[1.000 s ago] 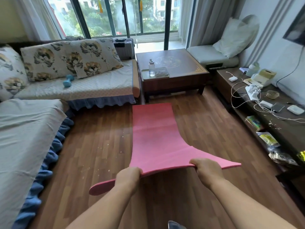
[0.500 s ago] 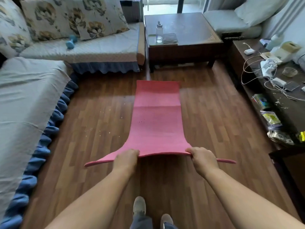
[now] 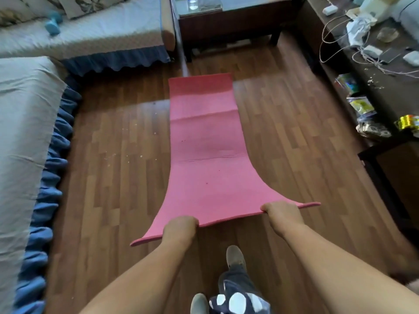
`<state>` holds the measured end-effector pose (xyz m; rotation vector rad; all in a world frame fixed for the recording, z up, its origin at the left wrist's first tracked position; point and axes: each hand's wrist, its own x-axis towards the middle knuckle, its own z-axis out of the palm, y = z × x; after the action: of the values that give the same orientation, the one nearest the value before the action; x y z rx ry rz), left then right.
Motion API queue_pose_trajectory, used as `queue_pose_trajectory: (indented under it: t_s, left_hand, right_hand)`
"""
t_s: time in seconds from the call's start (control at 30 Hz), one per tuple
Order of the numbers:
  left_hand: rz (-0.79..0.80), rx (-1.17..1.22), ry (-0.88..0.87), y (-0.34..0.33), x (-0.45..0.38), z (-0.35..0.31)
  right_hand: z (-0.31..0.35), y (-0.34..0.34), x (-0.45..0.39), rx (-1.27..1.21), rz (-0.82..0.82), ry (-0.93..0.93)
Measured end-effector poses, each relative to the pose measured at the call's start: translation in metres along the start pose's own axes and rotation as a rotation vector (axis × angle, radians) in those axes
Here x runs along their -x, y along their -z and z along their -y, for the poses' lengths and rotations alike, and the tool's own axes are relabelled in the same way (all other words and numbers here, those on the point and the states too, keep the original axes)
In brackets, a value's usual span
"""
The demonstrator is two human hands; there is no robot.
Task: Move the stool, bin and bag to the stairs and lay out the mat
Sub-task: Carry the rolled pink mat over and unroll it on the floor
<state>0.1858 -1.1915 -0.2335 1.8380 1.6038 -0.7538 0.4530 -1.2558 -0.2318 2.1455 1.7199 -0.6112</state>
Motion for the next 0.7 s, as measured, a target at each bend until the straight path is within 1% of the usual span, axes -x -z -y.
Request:
queue_pose_trajectory:
  t_s: [0.13,0.27,0.37,0.47,0.57,0.63,0.7]
  left_hand:
    - [0.056,-0.103,-0.018,-0.039,0.025,0.015]
    - [0.029,-0.264,-0.11,-0.062,0.059,0.049]
    - [0.001,-0.281,-0.119,-0.074,0.08,0.072]
    - [-0.065,-0.255,-0.132,-0.086,0.104,0.09]
    - [-0.051,-0.195,-0.112,-0.103,0.123,0.094]
    - [-0.051,-0.092,-0.148,-0.116,0.136,0.092]
    - [-0.049,0.096,-0.194,-0.128,0.151,0.089]
  right_hand:
    - [0.014,-0.028,0.055,0.079,0.061,-0.073]
    - [0.039,-0.063,0.116,0.012,0.076,-0.141]
    - [0.057,-0.085,0.154,-0.014,0.123,-0.145]
    - [0.072,-0.1,0.193,-0.038,0.179,-0.138]
    - [0.082,-0.11,0.216,-0.058,0.166,-0.11]
    - [0.087,-0.113,0.222,-0.09,0.135,-0.069]
    - [0.094,-0.114,0.228,-0.172,0.106,-0.049]
